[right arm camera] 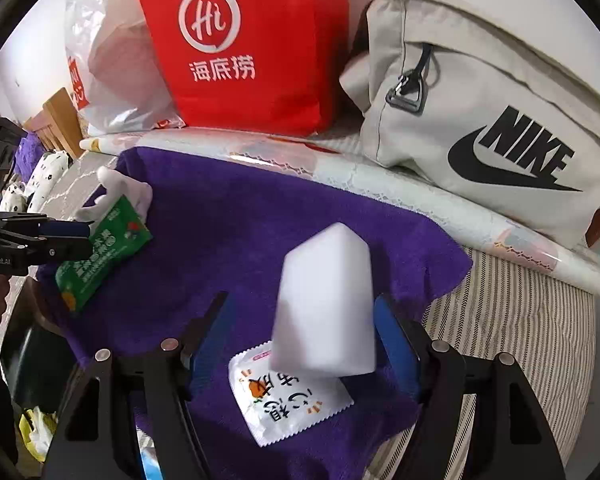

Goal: Organize soft objects
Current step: 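Open the right tool over the towel while the left tool releases the green bag beside the glove, then grasp the green tea tissue pack with the right tool while the left tool grasps the white mesh cloth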

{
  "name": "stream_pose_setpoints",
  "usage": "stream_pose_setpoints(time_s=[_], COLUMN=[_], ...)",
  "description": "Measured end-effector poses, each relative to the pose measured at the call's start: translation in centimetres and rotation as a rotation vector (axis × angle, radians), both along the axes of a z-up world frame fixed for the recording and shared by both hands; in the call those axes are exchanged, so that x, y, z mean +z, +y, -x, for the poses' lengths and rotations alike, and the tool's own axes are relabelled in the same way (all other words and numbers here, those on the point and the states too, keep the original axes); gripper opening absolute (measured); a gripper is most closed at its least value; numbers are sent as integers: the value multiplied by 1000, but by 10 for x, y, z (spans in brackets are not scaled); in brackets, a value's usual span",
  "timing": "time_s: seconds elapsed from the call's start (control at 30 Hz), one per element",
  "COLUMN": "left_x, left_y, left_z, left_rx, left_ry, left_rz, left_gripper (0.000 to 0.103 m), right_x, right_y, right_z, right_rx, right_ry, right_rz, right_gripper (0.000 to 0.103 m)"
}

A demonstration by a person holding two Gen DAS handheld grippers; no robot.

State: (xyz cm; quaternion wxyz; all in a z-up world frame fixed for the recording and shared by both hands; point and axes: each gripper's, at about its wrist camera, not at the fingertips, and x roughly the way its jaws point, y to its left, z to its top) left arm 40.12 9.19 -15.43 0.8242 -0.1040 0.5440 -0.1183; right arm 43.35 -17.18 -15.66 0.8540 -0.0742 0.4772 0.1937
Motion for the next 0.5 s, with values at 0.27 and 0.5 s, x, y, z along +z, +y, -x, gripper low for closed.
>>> stream_pose_setpoints(time_s=[0.27,0.5], left_x=[24,47], left_y=[6,7], left_z=[29,72], left_rx=[10,33], left_ry=[-41,-89], left_rz=[-6,-15], left_gripper=[54,54], right_x=[30,55], right_y=[-10,-12], right_z=[28,79], right_rx=[-24,-40], right_ry=[-42,-94], right_rz=[-50,-78], right_gripper=[71,71])
